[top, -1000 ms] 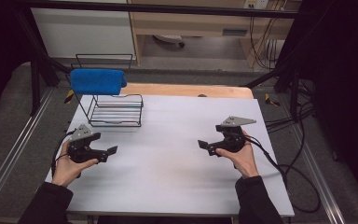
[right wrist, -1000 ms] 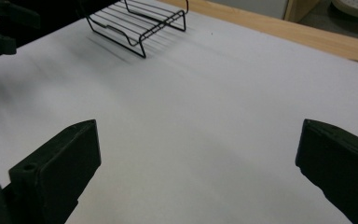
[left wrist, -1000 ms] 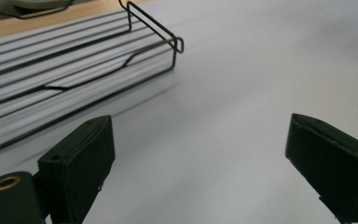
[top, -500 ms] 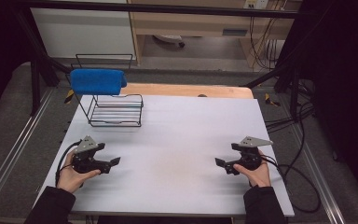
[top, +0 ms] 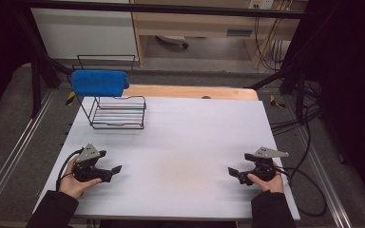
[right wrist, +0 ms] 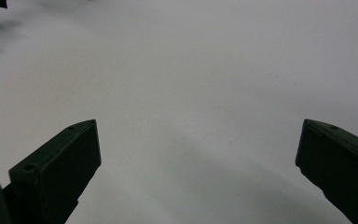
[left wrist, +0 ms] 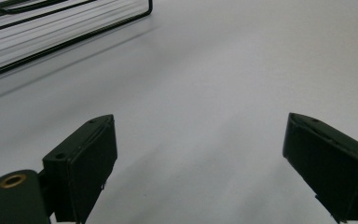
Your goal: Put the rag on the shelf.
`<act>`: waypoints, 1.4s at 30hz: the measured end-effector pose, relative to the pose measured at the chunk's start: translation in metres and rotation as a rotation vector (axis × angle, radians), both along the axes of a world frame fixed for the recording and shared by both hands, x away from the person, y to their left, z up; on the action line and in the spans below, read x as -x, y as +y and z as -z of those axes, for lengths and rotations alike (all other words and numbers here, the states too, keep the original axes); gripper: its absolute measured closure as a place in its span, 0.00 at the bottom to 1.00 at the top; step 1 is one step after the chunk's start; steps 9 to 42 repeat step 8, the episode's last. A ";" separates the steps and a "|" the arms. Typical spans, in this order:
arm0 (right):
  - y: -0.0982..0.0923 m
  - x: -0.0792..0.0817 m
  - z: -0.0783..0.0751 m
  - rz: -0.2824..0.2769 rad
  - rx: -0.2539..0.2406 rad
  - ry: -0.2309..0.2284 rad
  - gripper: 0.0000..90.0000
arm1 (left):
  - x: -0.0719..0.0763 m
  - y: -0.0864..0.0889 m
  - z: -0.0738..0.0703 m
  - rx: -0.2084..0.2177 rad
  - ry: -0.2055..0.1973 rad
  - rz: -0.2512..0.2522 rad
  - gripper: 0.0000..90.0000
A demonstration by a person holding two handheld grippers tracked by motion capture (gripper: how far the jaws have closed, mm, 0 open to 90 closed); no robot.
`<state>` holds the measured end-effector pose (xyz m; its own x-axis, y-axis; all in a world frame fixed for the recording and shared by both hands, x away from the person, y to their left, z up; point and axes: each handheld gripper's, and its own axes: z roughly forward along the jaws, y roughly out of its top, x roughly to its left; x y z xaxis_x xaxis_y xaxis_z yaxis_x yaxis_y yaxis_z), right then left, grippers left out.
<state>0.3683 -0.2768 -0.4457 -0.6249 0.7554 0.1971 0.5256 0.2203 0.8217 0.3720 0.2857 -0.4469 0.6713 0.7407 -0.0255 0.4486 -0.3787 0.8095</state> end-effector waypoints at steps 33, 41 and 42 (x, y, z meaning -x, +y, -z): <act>0.000 0.000 0.001 -0.005 0.009 0.008 0.01 | 0.001 0.001 0.001 0.001 0.000 -0.002 0.11; 0.000 0.000 0.001 -0.005 0.009 0.008 0.01 | 0.001 0.001 0.001 0.001 0.000 -0.002 0.11; 0.000 0.000 0.001 -0.005 0.009 0.008 0.01 | 0.001 0.001 0.001 0.001 0.000 -0.002 0.11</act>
